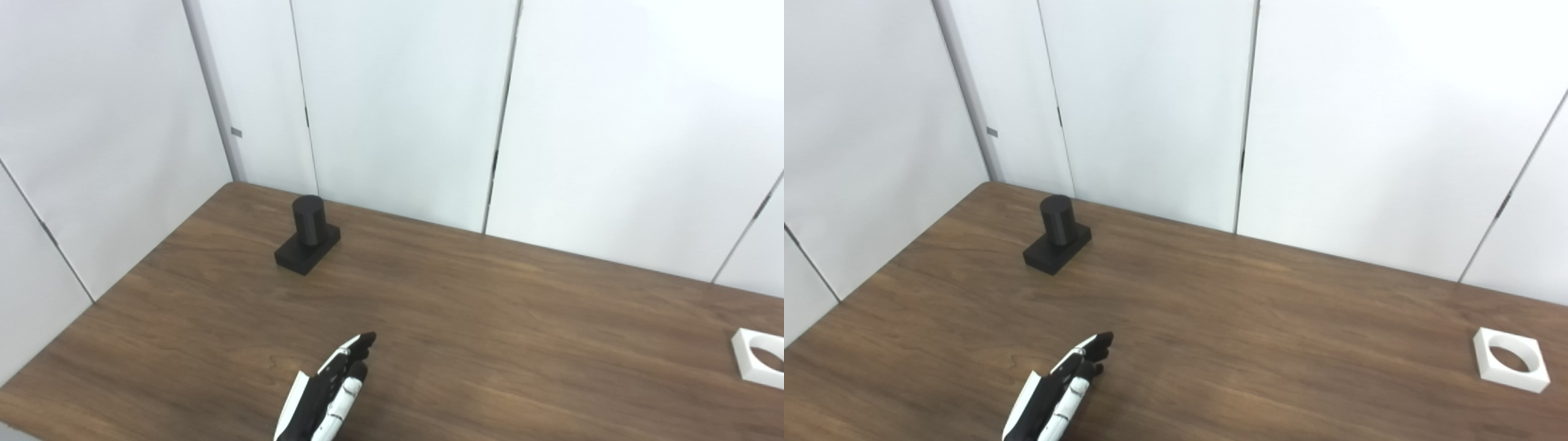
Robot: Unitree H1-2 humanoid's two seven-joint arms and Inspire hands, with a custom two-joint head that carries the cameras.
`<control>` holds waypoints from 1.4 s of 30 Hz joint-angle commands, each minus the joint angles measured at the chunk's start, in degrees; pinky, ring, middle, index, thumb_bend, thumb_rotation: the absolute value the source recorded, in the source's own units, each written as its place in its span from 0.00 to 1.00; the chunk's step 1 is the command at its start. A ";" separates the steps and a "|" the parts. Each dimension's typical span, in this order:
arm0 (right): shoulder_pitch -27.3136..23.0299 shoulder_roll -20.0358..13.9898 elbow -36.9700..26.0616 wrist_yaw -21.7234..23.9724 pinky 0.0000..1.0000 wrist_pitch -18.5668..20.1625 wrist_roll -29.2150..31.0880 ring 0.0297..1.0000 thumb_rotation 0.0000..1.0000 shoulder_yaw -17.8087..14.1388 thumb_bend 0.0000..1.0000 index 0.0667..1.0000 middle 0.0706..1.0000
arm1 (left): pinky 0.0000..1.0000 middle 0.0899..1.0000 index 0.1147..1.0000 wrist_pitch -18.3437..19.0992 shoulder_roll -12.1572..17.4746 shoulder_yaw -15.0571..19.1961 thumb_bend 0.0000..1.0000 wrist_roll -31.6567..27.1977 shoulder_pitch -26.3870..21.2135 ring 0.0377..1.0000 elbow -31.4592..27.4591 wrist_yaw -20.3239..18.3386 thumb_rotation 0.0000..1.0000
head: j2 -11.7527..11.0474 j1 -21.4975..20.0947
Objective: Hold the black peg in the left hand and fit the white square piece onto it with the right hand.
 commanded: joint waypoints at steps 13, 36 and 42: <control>0.04 -1.77 0.56 0.50 1.00 -0.09 -1.29 0.98 1.00 -0.31 0.48 0.96 0.92 | 0.89 0.93 0.89 -0.45 -3.96 -1.41 0.63 2.10 -0.32 0.93 -0.41 0.29 0.80 | -0.10 0.13; 0.47 -0.90 0.59 0.11 1.00 -1.75 -3.27 0.95 1.00 0.45 0.44 0.94 0.89 | 0.83 0.93 0.90 19.14 2.83 14.89 0.76 29.10 -17.30 0.90 -6.21 5.84 0.65 | 0.53 -1.86; 1.00 -0.83 0.25 -0.03 0.95 -1.91 -3.82 0.93 1.00 0.69 0.46 0.93 0.89 | 0.79 0.92 0.90 20.27 5.01 15.32 0.83 32.75 -21.02 0.90 -2.20 5.59 0.63 | 0.83 -2.22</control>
